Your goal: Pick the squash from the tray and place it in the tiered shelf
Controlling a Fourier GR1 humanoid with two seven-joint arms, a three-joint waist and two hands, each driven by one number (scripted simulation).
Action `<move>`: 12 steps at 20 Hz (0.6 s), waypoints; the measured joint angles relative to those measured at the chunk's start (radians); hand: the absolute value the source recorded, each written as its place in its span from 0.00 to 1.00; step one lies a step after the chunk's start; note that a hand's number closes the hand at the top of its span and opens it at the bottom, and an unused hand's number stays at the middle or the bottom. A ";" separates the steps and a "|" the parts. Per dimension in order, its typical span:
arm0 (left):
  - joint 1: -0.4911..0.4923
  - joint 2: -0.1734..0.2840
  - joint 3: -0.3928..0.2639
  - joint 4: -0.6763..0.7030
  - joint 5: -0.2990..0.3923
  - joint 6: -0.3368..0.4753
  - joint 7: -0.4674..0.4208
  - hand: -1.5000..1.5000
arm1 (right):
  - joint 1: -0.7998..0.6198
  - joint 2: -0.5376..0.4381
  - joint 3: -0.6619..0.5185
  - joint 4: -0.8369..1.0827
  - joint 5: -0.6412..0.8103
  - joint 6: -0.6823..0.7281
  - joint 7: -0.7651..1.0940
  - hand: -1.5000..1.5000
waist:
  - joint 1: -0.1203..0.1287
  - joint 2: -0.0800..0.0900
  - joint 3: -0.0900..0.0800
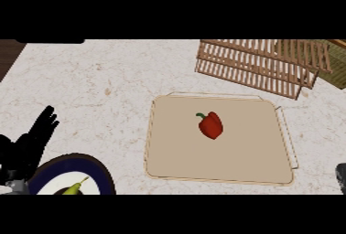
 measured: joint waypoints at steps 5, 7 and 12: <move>-0.029 0.003 0.009 0.019 -0.004 -0.001 0.010 0.50 | -0.013 -0.041 0.009 0.131 0.042 -0.062 -0.057 1.00 | 0.000 0.001 0.000; -0.033 -0.002 0.005 0.009 -0.011 0.006 0.020 0.50 | -0.002 -0.054 0.001 0.184 0.049 -0.105 -0.093 1.00 | 0.000 0.002 0.001; 0.000 -0.021 0.002 0.005 -0.019 0.004 -0.013 0.50 | 0.005 -0.070 -0.035 0.310 0.050 -0.215 -0.161 1.00 | 0.004 0.002 0.000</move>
